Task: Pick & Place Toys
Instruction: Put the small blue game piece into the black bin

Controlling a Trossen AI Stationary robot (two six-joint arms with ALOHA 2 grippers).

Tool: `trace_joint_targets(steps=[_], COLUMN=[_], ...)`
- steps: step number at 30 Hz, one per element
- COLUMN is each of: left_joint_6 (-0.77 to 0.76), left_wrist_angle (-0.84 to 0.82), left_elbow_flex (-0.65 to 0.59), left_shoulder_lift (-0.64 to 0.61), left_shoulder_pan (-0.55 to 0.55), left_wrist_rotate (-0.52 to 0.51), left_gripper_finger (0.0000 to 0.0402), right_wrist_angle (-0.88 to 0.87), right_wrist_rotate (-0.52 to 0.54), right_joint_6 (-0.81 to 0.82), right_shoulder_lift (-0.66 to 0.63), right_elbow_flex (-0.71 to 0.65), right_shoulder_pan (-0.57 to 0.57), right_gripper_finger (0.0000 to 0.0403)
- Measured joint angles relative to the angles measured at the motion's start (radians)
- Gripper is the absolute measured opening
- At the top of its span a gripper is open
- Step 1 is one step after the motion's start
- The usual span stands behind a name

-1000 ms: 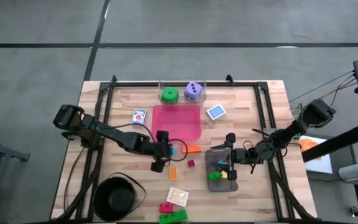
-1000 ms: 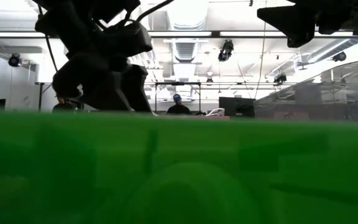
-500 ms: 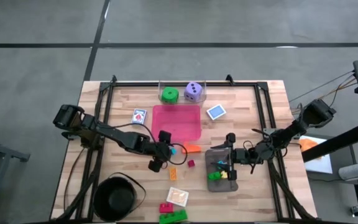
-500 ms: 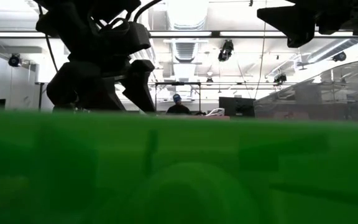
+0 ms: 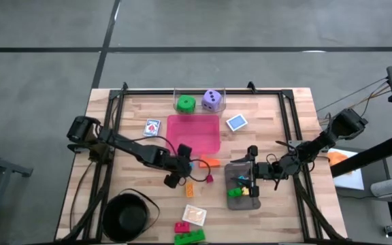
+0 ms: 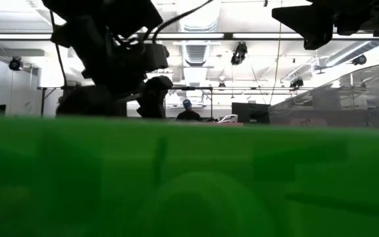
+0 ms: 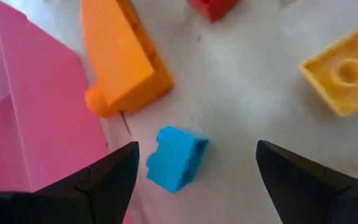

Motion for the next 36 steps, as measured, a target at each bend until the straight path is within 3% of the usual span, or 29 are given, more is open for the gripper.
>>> trace_joint_targets(steps=[5, 10, 15, 25, 36], left_joint_6=[0.015, 0.015, 0.015, -0.008, -0.039], left_wrist_angle=[-0.003, -0.005, -0.021, -0.053, -0.126], left_elbow_flex=[-0.002, -0.001, -0.001, -0.001, -0.001], left_shoulder_lift=[0.027, 0.027, 0.027, 0.026, 0.007], left_shoulder_pan=[0.024, 0.032, 0.032, 0.032, 0.030], left_wrist_rotate=[-0.003, -0.010, -0.018, -0.134, -0.110], left_gripper_finger=[0.0310, 0.0265, 0.0189, 0.0012, 0.0009], right_wrist_angle=[0.000, 0.000, 0.000, -0.005, -0.017], right_wrist_rotate=[0.000, 0.000, 0.000, 0.000, 0.000], right_joint_6=[0.001, 0.004, 0.004, 0.008, 0.021], right_shoulder_lift=[0.000, 0.000, 0.000, 0.000, 0.000], right_elbow_flex=[0.000, 0.000, 0.000, 0.000, 0.000], right_shoulder_pan=[0.000, 0.000, 0.000, 0.000, 0.000], right_gripper_finger=[0.0291, 0.0291, 0.0291, 0.0291, 0.0291])
